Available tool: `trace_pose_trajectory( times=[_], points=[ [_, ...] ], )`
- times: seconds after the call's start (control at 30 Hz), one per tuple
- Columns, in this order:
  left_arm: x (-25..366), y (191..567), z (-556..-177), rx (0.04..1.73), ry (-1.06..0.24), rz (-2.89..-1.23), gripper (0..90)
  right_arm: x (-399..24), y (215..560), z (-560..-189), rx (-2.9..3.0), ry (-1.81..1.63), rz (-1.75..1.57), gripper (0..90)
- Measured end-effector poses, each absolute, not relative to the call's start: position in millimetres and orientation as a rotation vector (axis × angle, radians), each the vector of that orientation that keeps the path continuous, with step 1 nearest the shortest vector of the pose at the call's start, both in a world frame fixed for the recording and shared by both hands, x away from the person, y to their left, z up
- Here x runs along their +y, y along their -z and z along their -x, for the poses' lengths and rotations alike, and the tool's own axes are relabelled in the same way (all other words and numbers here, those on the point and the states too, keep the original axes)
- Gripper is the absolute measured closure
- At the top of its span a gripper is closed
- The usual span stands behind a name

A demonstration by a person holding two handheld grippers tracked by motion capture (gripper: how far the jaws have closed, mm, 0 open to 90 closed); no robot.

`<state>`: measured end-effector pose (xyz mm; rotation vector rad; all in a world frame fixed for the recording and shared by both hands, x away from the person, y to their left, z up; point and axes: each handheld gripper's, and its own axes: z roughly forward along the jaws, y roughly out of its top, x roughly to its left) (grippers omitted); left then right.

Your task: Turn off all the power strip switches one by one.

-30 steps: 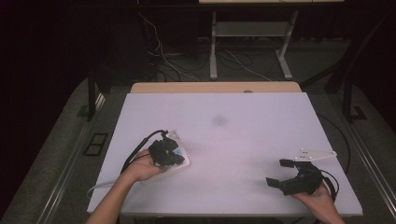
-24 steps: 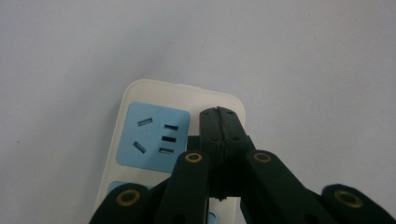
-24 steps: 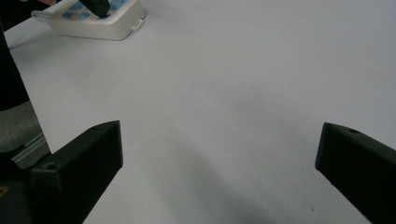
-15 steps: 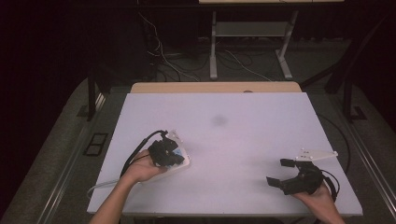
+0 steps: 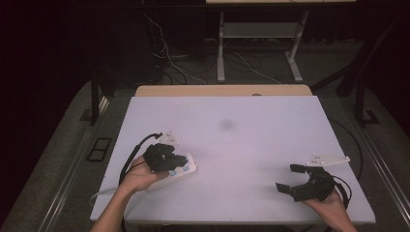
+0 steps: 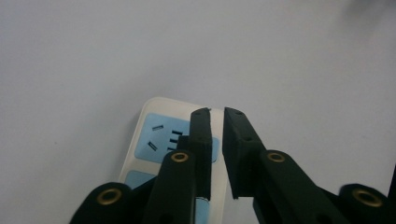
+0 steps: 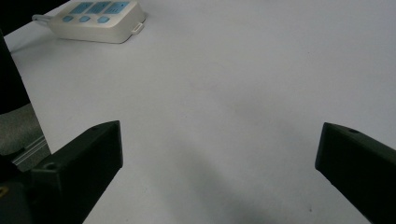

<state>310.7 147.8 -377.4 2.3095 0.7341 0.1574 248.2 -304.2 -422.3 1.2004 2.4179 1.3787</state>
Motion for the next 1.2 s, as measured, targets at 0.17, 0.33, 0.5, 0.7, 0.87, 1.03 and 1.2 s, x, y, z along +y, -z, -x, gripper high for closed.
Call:
trace_pose_trajectory(
  times=[0.17, 0.33, 0.5, 0.7, 0.87, 1.03, 1.2],
  points=[
    [155.8, 374.5, -301.8, 0.782, -0.177, -2.222, 57.0, -303.8, 421.4, -247.2, 2.418, -1.384, -1.196, 0.6],
    [165.5, 374.4, -290.2, 0.833, -0.175, -2.146, 19.5, -303.1, 421.1, -247.2, 2.415, -1.390, -1.191, 0.6],
    [176.5, 377.4, -278.7, 0.894, -0.219, -2.083, 4.8, -302.4, 420.4, -246.3, 2.416, -1.396, -1.187, 0.6],
    [189.1, 385.4, -264.8, 0.916, -0.241, -1.973, 0.0, -300.9, 419.8, -245.4, 2.417, -1.401, -1.187, 0.6],
    [196.5, 397.7, -254.8, 0.915, -0.287, -1.866, 0.0, -300.4, 419.5, -244.4, 2.421, -1.405, -1.177, 0.6],
    [200.8, 410.1, -249.8, 0.929, -0.280, -1.812, 0.0, -301.7, 419.3, -243.5, 2.417, -1.409, -1.181, 0.6],
    [198.4, 415.4, -248.8, 0.938, -0.266, -1.823, 0.0, -301.2, 419.0, -242.0, 2.418, -1.413, -1.181, 0.6]
  ],
)
